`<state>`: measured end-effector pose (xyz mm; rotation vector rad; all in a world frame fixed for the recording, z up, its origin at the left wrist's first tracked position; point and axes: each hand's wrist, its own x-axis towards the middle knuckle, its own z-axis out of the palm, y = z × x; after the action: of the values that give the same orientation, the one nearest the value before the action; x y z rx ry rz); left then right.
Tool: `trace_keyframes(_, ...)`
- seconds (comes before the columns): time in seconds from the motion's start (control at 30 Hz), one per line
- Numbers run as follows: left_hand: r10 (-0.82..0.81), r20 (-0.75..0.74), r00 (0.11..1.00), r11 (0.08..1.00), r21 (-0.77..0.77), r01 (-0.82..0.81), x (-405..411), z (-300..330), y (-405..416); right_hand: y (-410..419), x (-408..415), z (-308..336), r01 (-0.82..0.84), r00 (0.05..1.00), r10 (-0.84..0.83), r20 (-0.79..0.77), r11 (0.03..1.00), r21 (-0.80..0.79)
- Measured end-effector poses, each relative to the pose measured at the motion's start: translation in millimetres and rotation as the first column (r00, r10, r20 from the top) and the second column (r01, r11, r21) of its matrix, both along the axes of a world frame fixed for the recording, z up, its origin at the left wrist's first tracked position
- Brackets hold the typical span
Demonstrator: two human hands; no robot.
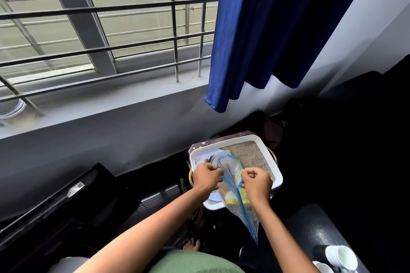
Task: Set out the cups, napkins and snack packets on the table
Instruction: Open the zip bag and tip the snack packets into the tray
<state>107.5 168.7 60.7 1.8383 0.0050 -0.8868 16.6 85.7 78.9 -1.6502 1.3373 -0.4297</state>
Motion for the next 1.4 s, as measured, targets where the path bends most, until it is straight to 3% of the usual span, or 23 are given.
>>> trace_keyframes(0.1, 0.008, -0.026, 1.0, 1.0, -0.024, -0.008, 2, 0, 1, -3, -2, -2, -0.001, 1.0, 0.001, 0.004, 1.0, -0.002)
trace_keyframes(0.23, -0.043, -0.072, 0.996, 0.994, -0.101, 0.035, 0, 1, -1, 6, -2, -1, -0.17, 0.984, 0.173, -0.033, 0.984, 0.059)
trace_keyframes(0.37, 0.014, -0.091, 0.996, 0.993, -0.115, -0.024, 6, -2, 2, 16, -10, -5, -0.29, 0.95, 0.29, -0.117, 0.957, 0.02)
trace_keyframes(0.53, -0.011, -0.155, 0.988, 0.993, -0.119, -0.007, 4, -2, 4, 15, -17, -6, -0.241, 0.962, 0.233, -0.141, 0.97, -0.044)
trace_keyframes(0.7, -0.245, -0.171, 0.954, 0.969, -0.062, 0.238, -16, -1, -2, 11, -13, -7, -0.231, 0.962, 0.216, -0.165, 0.97, -0.076)
trace_keyframes(1.2, -0.06, -0.092, 0.994, 0.998, -0.009, 0.06, -1, -5, 2, -7, -12, -11, 0.049, 0.998, -0.049, -0.031, 0.999, 0.01)
trace_keyframes(1.4, -0.076, -0.106, 0.991, 0.994, -0.082, 0.068, -2, -2, -2, -2, -11, -12, -0.104, 0.994, 0.107, -0.025, 0.99, 0.1)
